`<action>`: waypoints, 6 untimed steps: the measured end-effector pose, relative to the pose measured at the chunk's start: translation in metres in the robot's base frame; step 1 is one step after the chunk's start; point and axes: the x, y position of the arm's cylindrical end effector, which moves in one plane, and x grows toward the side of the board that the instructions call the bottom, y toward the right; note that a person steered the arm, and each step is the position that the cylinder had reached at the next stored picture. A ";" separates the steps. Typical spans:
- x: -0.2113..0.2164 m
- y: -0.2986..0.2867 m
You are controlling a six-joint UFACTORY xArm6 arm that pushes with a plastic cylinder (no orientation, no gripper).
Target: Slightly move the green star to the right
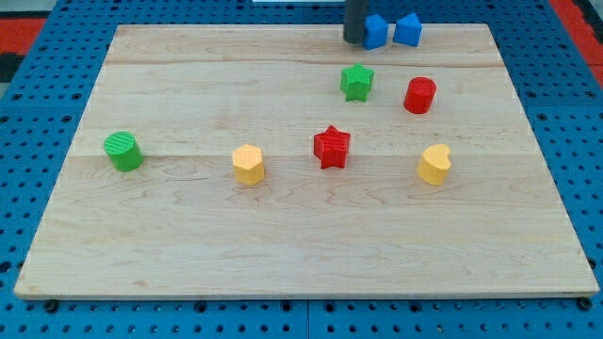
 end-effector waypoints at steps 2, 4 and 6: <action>-0.010 -0.075; 0.049 -0.062; 0.062 0.085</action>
